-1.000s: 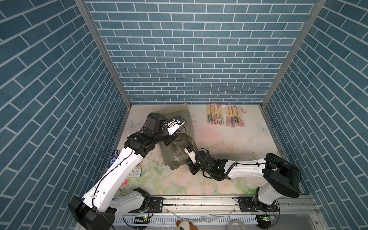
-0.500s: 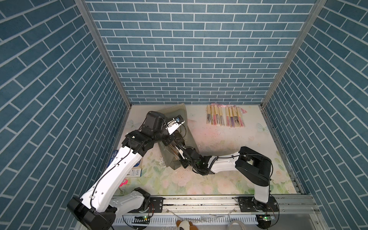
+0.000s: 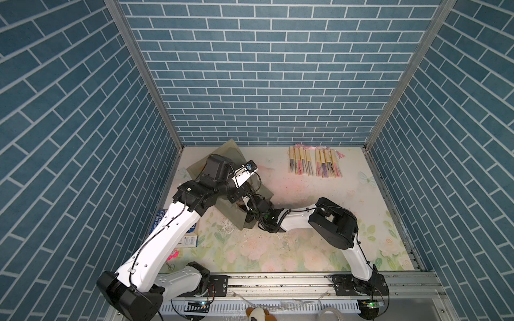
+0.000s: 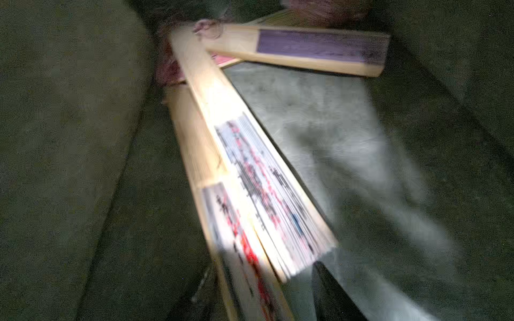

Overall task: Take out the folding fans from the tote bags
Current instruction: Pick up the folding fan from the canvas bag.

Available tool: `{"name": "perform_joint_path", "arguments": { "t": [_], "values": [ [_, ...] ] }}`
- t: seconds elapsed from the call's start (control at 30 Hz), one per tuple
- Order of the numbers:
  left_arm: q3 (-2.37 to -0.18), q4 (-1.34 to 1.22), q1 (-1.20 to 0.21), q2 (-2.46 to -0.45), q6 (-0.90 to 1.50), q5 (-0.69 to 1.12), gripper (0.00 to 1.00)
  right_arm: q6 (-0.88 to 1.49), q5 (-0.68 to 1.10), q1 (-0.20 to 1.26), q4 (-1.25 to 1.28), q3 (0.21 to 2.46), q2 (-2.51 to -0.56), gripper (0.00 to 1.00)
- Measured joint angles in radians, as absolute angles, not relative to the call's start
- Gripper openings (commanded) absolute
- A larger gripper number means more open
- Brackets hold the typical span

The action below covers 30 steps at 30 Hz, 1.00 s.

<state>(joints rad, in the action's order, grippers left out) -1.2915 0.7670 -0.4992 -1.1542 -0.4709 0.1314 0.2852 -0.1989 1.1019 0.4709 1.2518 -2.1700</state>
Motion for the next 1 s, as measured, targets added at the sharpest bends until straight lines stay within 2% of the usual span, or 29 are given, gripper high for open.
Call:
{"name": "perform_joint_path", "arguments": {
  "t": [0.2,0.27,0.33,0.47,0.63,1.0],
  "values": [
    [-1.291,0.768,-0.499,-1.154,-0.470,0.122,0.00,0.368,-0.113,1.092,0.452,1.252,-2.170,0.57],
    [-1.291,0.770,-0.499,-1.154,-0.467,0.117,0.00,0.388,-0.086,1.092,0.447,1.252,-2.178,0.53],
    [-1.293,0.772,-0.499,-1.154,-0.467,0.119,0.00,0.402,-0.062,1.088,0.440,1.258,-2.190,0.44],
    [-1.294,0.773,-0.500,-1.154,-0.467,0.125,0.00,0.415,-0.027,1.080,0.425,1.268,-2.194,0.37],
    [-1.294,0.773,-0.500,-1.154,-0.467,0.125,0.00,0.418,0.000,1.078,0.397,1.236,-2.160,0.24],
    [-1.294,0.765,-0.508,-1.154,-0.468,0.132,0.00,0.435,0.059,1.080,0.308,1.086,-1.979,0.19]
  ]
}}
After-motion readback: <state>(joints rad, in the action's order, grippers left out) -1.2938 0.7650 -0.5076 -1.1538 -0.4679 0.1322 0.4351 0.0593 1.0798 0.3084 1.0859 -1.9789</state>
